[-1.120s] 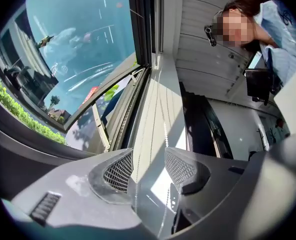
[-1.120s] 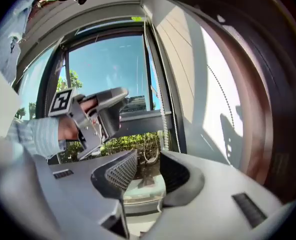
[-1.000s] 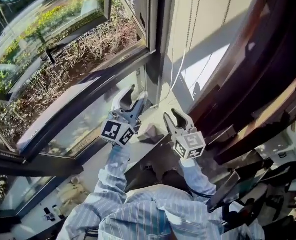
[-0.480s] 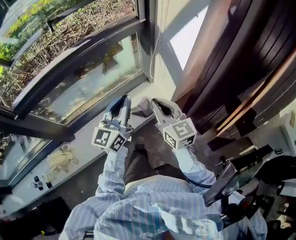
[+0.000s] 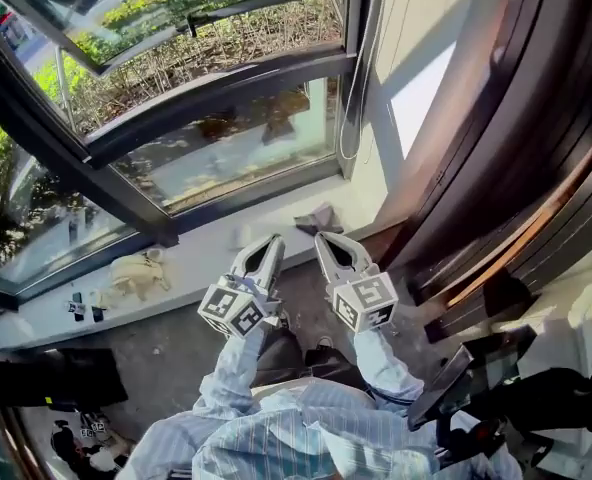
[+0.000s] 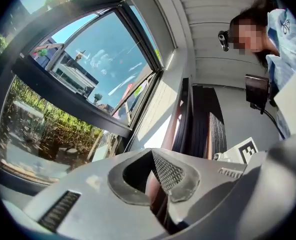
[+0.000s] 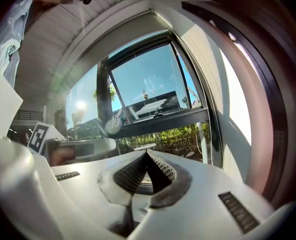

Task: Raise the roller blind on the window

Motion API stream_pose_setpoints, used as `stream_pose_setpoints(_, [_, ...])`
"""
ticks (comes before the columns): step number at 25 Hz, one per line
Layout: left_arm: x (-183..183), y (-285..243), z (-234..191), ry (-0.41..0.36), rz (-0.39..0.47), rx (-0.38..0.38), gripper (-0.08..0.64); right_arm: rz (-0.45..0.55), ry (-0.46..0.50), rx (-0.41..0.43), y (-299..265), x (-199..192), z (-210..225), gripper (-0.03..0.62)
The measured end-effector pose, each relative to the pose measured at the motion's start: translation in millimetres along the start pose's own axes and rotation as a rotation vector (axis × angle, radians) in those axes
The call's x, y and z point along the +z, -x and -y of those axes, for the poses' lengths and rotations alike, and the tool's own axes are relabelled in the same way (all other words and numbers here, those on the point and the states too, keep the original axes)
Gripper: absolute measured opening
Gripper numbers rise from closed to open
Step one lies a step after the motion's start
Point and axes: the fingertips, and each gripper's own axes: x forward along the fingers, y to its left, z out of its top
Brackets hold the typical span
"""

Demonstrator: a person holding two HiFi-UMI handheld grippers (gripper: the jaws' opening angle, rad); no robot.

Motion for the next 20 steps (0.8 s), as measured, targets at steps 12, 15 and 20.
stream_pose_setpoints(12, [20.3, 56.5, 4.7, 0.007, -0.026, -0.075, 0.005, 0.006, 0.028, 0.003, -6.1, 10.3, -72.0, 0.006])
stream_pose_setpoints(15, [28.3, 69.0, 1.3, -0.019, -0.034, -0.100, 0.005, 0.007, 0.026, -0.002, -11.7, 9.4, -89.8, 0.006])
stream_pose_setpoints(20, [38.8, 94.8, -14.6, 0.011, -0.025, -0.109, 0.005, -0.005, 0.000, -0.013, -19.6, 7.4, -117.1, 0.006])
